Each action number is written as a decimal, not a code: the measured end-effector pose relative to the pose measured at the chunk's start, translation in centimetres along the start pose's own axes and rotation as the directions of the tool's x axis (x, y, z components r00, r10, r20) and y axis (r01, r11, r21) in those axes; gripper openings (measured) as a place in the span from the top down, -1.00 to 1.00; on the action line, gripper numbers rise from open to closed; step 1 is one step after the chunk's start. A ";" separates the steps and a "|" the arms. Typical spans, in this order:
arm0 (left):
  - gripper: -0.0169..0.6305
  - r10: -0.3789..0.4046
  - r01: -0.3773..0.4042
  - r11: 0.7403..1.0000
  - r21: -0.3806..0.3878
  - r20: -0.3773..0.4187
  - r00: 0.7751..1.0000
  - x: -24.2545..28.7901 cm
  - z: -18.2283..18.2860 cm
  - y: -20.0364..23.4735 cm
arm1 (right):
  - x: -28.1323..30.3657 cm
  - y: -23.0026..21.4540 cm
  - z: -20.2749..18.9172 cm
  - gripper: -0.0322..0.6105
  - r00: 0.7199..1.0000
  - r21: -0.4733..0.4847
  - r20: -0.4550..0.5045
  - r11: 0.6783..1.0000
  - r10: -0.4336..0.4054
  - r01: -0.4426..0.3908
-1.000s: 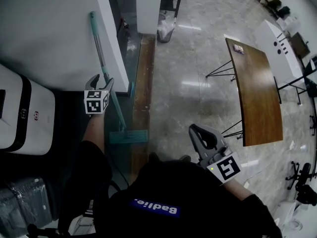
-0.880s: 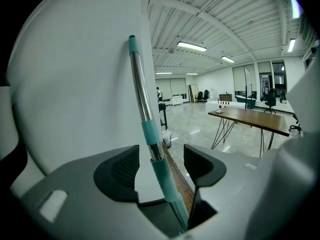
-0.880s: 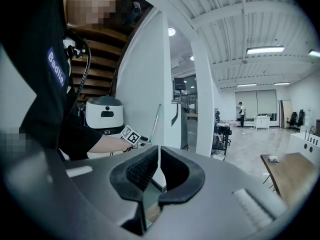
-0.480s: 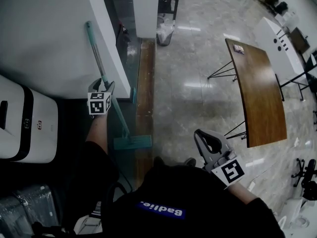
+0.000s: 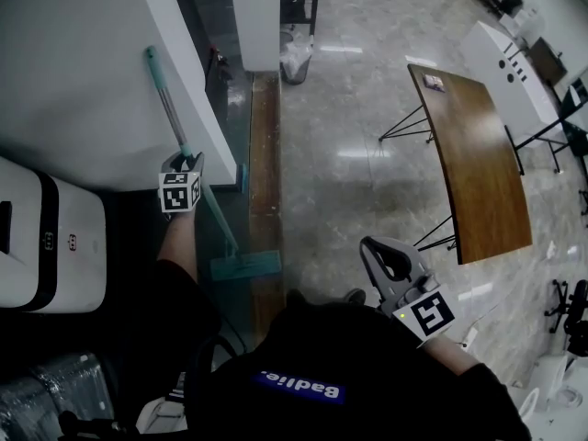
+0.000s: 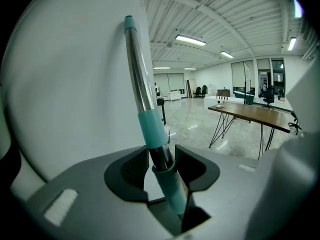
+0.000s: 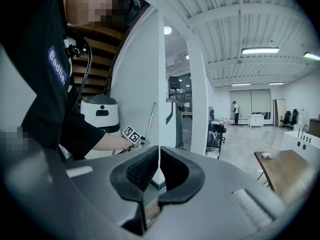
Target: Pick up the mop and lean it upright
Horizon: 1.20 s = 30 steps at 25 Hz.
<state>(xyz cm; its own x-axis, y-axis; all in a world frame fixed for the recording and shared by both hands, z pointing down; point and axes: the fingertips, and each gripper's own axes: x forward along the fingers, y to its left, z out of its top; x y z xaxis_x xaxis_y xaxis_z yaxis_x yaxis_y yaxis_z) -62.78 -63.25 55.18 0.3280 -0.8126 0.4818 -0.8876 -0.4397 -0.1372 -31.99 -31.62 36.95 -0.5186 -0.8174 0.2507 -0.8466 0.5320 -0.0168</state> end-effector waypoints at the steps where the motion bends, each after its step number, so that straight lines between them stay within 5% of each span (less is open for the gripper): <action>1: 0.41 -0.004 0.004 1.000 0.000 0.001 1.000 0.0 0.0 -0.1 | -0.1 0.0 0.0 0.85 1.000 0.001 0.001 1.000 -0.001 0.001; 13: 0.48 -0.024 0.025 0.999 -0.039 0.022 0.999 -1.4 0.4 -0.9 | -0.1 0.8 -0.2 0.88 1.000 0.005 0.009 1.000 0.020 -0.020; 30: 0.50 -0.083 0.081 0.996 0.032 0.079 0.993 -10.5 1.5 -8.8 | -1.3 1.7 0.9 0.88 0.988 -0.010 0.084 0.992 0.129 -0.129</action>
<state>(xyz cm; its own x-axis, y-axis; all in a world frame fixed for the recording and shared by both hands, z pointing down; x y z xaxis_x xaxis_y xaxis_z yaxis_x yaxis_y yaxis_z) -57.93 -51.42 50.04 0.4250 -0.8011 0.4214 -0.8476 -0.5157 -0.1254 -32.85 -29.84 35.72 -0.6317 -0.7577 0.1638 -0.7717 0.6348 -0.0396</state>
